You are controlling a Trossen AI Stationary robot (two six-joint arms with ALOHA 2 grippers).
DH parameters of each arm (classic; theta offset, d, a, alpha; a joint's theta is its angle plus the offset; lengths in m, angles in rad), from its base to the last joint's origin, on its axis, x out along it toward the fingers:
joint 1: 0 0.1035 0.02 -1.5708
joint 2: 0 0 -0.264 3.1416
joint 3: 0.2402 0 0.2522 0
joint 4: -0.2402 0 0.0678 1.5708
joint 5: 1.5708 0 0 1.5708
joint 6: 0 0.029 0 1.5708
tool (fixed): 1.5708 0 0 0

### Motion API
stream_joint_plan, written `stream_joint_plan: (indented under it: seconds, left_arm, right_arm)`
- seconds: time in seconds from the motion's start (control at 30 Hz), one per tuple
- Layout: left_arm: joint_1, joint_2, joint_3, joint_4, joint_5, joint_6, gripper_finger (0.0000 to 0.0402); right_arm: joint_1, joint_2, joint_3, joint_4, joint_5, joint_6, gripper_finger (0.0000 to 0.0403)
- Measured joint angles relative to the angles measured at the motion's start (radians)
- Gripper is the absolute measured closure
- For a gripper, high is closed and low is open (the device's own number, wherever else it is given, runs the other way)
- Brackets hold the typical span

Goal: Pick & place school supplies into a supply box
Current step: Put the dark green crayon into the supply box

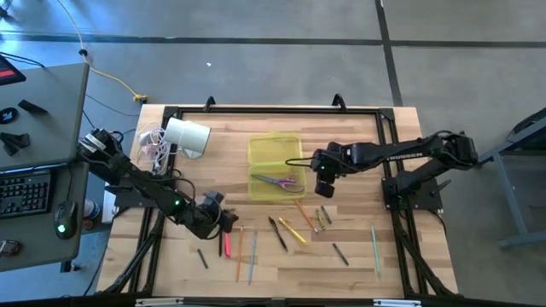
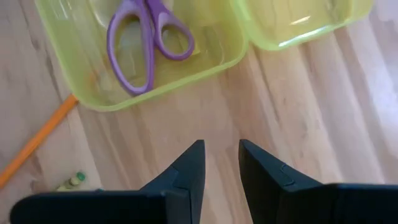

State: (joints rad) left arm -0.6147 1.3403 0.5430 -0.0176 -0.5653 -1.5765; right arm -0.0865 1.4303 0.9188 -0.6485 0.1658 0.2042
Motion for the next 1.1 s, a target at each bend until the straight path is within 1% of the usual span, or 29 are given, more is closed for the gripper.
stream_joint_plan:
  seconds: [0.13,0.27,0.53,0.67,0.77,0.83,0.93,1.1]
  left_arm:
    - [0.0,-0.002,0.0,0.097,-0.055,0.188,0.0277]
    - [0.0,-0.002,0.0,0.147,-0.098,0.286,0.0277]
    - [0.0,0.001,0.0,0.184,-0.133,0.296,0.0277]
    - [0.021,0.053,-0.001,0.192,-0.123,0.215,0.0277]
    - [0.03,0.084,0.003,0.23,-0.122,0.204,0.0277]
    - [0.034,0.104,-0.002,0.221,-0.119,0.203,0.0277]
    - [0.052,0.12,0.002,0.27,-0.12,0.202,0.0277]
    - [0.058,0.124,0.0,0.273,-0.094,0.202,0.0277]
  right_arm:
    - [-0.025,0.0,0.0,0.05,0.002,-0.028,0.032]
    - [-0.05,0.0,0.0,0.072,0.024,-0.053,0.032]
    - [-0.104,0.0,0.0,0.132,0.036,-0.075,0.032]
    - [-0.126,0.0,0.0,0.139,0.032,-0.074,0.032]
    - [-0.132,0.0,0.0,0.137,0.033,-0.061,0.032]
    - [-0.131,0.0,0.0,0.128,0.033,-0.05,0.032]
    - [-0.105,-0.001,0.0,0.062,0.025,0.006,0.032]
    - [-0.011,-0.001,0.0,-0.138,-0.027,0.197,0.032]
